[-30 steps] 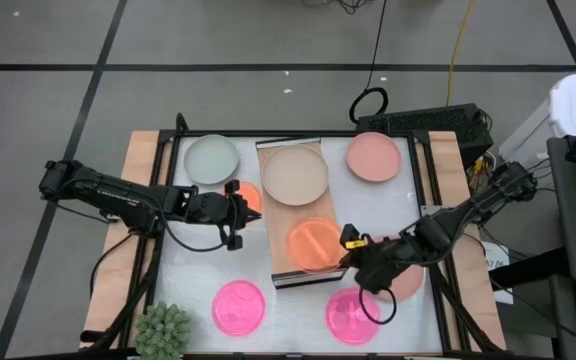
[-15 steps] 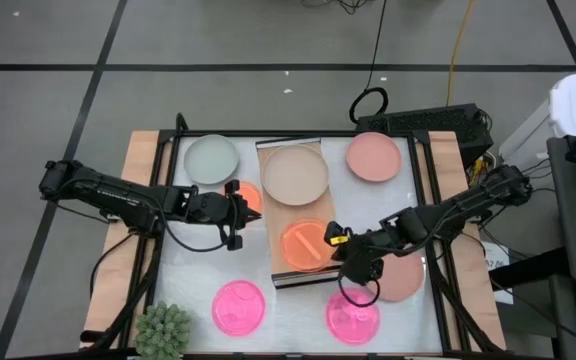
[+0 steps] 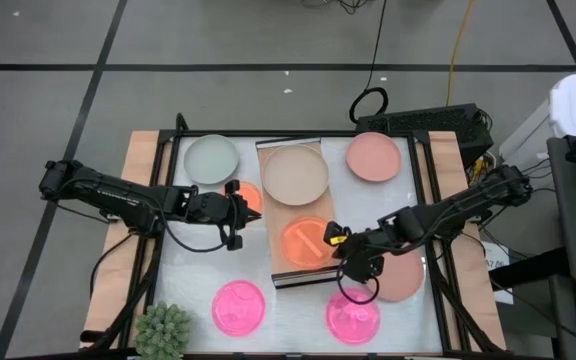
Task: Place and stack plates onto a shelf
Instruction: Put the right orange plate on the shelf
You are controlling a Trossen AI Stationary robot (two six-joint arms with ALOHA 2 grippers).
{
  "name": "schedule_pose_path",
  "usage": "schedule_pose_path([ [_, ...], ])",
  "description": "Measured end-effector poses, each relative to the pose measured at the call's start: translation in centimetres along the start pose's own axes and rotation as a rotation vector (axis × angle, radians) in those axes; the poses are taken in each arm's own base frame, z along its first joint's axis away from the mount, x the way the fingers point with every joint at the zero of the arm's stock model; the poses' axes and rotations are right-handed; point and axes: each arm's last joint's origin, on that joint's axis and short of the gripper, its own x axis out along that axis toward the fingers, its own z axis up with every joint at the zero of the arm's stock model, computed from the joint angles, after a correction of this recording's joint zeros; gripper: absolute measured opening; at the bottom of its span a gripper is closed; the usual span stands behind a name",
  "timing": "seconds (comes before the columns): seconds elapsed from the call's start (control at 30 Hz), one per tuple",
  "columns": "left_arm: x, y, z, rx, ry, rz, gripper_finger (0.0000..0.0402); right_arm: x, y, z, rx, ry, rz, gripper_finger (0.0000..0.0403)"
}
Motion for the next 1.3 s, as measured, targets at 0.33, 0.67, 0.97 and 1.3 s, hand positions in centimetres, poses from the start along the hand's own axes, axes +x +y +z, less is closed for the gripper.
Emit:
schedule_pose_path([
  [0.33, 0.0, 0.0, 0.0, -0.001, 0.0, 0.0, 0.0031, 1.4, 0.6, -0.6, 0.009, -0.005, -0.005, 0.0],
  [0.67, 0.0, 0.0, 0.0, -0.002, 0.0, 0.0, 0.0031, 1.5, 0.3, -0.8, -0.001, -0.017, -0.028, 0.0],
  [0.97, 0.0, 0.0, 0.0, -0.002, 0.0, 0.0, 0.0031, 1.6, 0.1, -1.1, 0.01, -0.009, -0.032, 0.0],
  [1.3, 0.0, 0.0, 0.0, -0.002, 0.0, 0.0, 0.0031, 1.6, 0.0, -1.0, 0.017, -0.015, -0.037, 0.0],
])
